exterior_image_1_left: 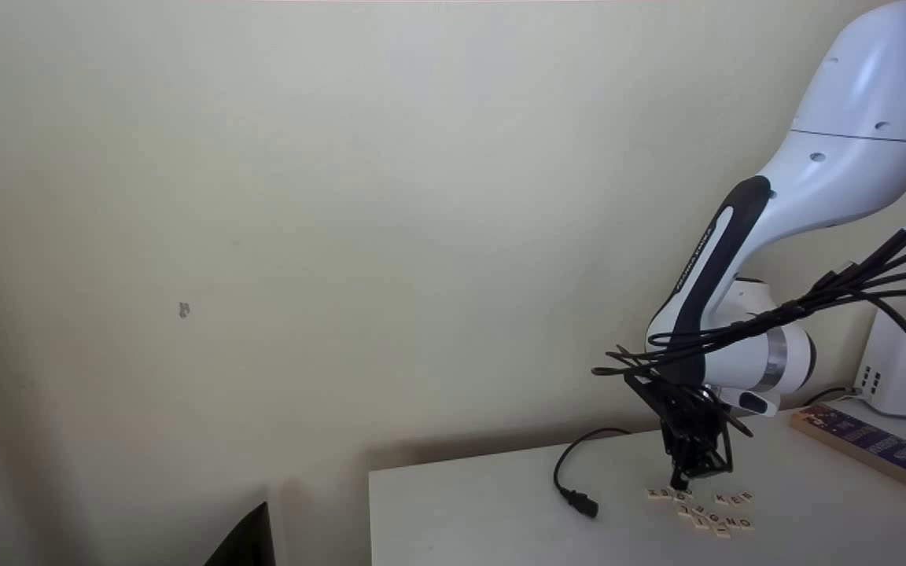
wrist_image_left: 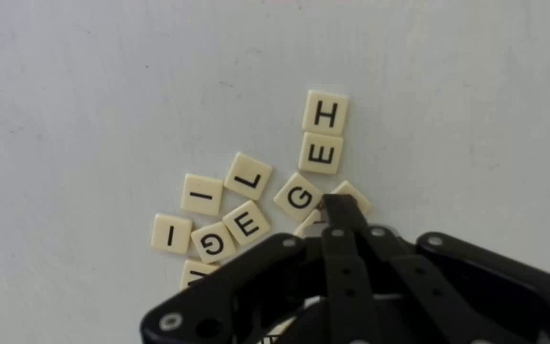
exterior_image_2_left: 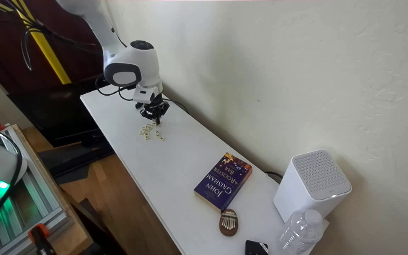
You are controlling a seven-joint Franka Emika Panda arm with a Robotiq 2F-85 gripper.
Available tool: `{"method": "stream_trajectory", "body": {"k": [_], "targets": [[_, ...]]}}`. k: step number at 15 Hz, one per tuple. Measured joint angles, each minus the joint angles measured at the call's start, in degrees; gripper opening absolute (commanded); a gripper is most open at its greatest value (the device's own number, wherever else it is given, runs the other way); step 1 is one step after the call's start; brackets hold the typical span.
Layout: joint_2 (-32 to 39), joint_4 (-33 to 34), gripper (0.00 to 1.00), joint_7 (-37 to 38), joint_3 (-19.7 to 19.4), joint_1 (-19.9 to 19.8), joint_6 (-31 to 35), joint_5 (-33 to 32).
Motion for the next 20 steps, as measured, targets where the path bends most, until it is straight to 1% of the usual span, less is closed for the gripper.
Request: {"method": "stream_trajectory", "body": {"k": [3,5,9,14,17,20], "targets": [[-0.03,0.15,0.00,0.00,-0.60,1.28,-0.76,-0.12],[-0.08,0.13,0.00,-0.06,-0.20,0.99,-0.72,-0.04],[-0.53,-0.54,0.00,-0.07,2.41,-1.95,-0.58,1.33],[-2.47,-2.55,0.00,-0.17,6.12,-6.33,-0.41,6.32],[-4.05,-4.19,0.00,-0.17,6.40,-6.94,-0.23,9.71],[-5.35,-5.58,0.00,-0.29,6.44,-7.37,0.19,10.50]]}}
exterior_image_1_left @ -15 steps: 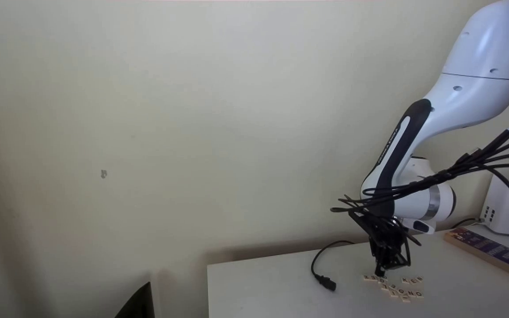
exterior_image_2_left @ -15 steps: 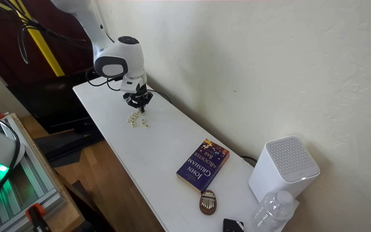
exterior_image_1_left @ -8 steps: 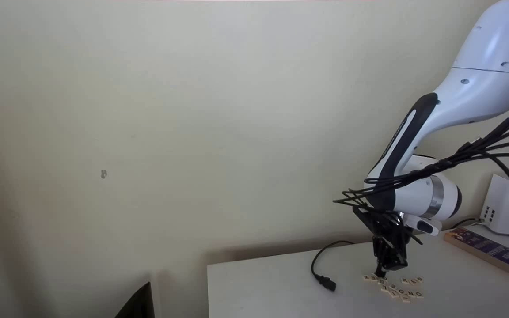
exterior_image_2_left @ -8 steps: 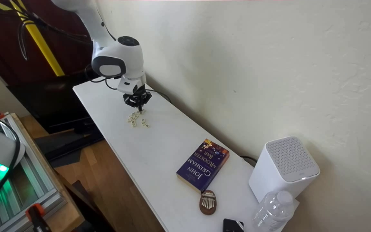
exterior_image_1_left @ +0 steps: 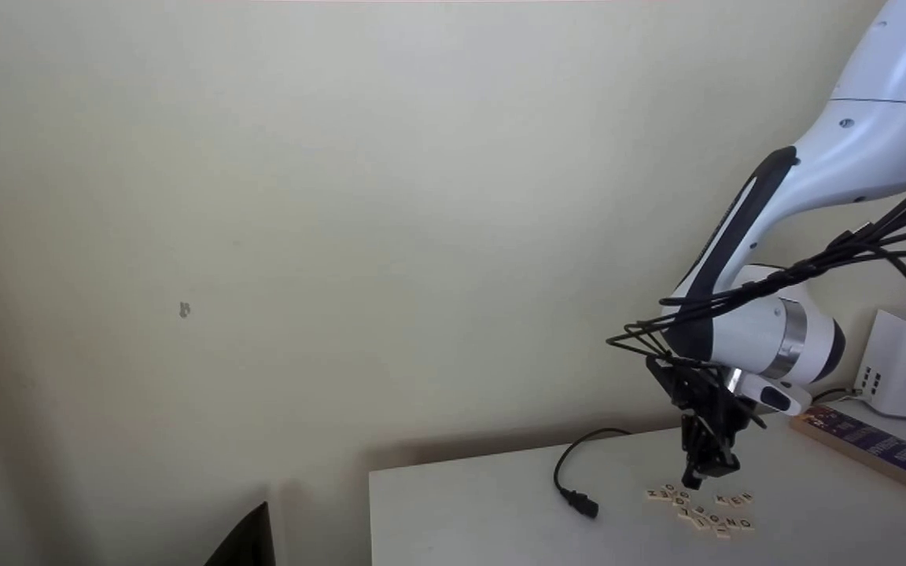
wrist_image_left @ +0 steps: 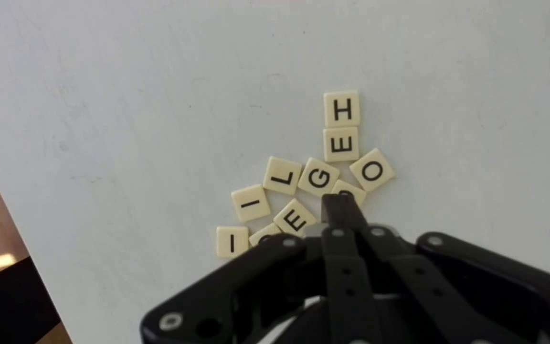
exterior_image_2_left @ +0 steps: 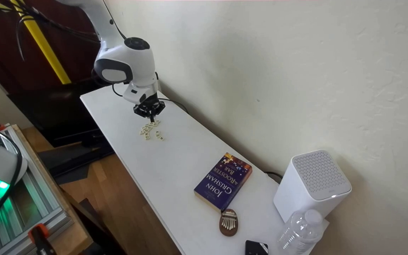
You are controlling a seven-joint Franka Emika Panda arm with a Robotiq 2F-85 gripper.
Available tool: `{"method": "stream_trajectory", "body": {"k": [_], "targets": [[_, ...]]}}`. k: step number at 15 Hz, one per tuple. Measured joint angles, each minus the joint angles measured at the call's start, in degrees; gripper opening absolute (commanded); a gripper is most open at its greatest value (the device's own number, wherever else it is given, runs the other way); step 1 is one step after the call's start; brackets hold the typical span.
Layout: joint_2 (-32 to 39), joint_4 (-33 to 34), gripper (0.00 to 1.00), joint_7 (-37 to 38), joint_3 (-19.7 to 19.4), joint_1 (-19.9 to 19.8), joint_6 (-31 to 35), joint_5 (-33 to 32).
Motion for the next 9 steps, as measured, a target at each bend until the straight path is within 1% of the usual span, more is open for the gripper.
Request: {"method": "stream_trajectory", "body": {"k": [4,9], "targets": [[-0.67,-0.83,0.00,-4.61,-0.23,-0.62,0.97,-0.89],[-0.67,-0.83,0.00,-17.35,-0.72,-1.26,0.82,-4.29]]}}
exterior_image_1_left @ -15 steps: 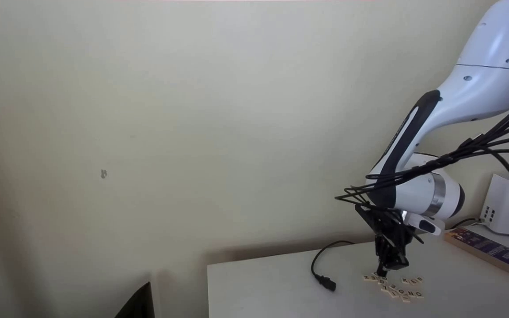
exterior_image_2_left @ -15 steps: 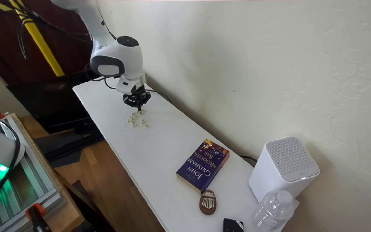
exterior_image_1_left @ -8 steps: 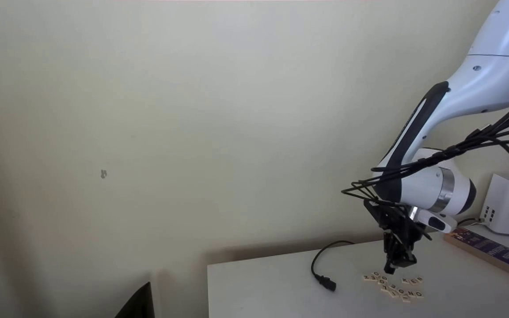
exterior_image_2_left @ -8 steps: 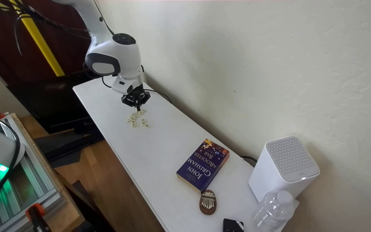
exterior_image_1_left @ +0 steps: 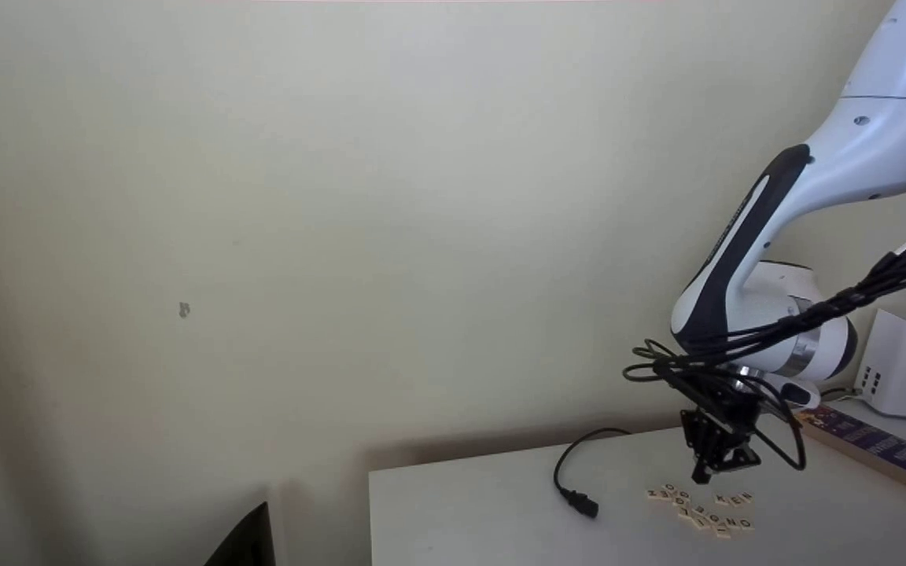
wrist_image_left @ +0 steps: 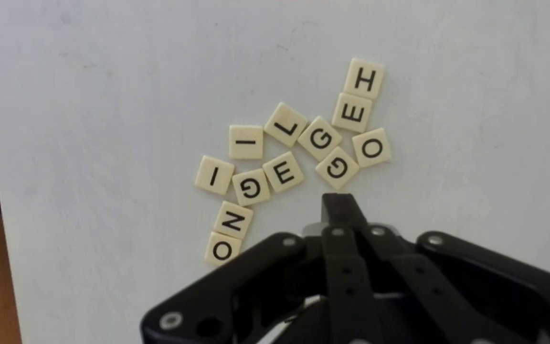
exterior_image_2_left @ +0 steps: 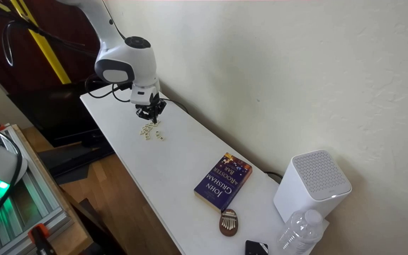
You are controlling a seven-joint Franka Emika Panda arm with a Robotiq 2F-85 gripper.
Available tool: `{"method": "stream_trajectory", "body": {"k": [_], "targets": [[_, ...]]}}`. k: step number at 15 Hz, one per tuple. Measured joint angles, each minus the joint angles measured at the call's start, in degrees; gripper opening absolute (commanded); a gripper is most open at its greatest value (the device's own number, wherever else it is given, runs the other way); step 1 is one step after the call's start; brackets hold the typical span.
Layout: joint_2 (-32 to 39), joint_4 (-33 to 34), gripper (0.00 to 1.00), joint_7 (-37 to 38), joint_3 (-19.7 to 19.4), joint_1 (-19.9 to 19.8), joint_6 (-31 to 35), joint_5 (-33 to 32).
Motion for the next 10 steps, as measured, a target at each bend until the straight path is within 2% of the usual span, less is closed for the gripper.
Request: {"method": "stream_trajectory", "body": {"k": [5,10], "targets": [[0.00,-0.01,0.00,-11.27,-3.46,1.67,-2.01,-4.82],[-0.02,-0.01,0.01,-17.09,-8.74,7.26,-2.82,-11.01]]}}
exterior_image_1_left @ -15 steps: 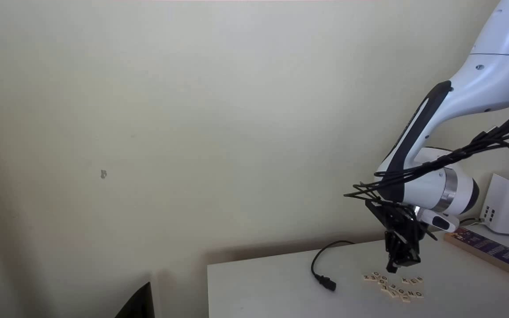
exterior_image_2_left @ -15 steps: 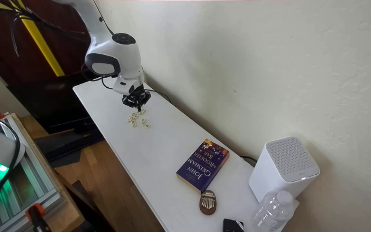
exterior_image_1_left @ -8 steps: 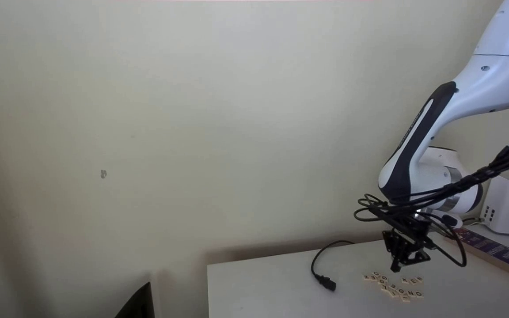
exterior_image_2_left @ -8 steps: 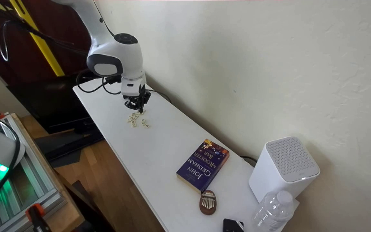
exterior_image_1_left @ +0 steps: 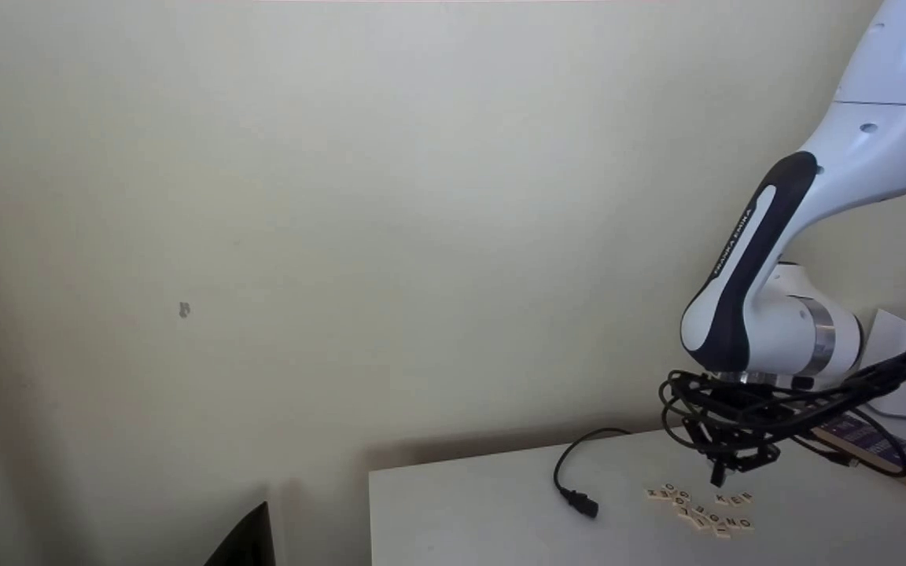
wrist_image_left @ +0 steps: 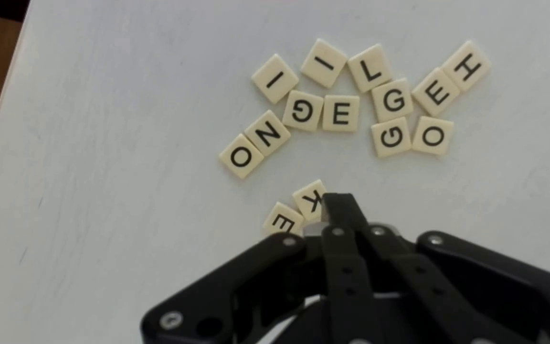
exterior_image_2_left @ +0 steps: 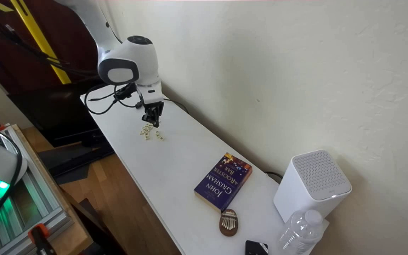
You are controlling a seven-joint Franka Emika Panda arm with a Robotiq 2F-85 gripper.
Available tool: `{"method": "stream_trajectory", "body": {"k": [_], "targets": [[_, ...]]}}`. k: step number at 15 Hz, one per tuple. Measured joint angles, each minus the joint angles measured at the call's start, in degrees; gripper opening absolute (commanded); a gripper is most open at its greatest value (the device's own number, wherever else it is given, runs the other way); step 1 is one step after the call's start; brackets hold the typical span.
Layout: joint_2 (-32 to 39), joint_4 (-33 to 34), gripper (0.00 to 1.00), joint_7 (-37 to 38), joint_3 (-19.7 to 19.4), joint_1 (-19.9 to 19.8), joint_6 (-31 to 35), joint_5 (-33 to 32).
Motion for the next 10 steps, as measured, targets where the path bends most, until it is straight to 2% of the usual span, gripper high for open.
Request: {"method": "stream_trajectory", "body": {"k": [2,10], "targets": [[0.00,0.00,0.01,-0.49,-0.51,1.13,0.00,-0.21],[0.06,0.03,0.00,-1.09,-0.77,1.27,0.21,-0.21]]}}
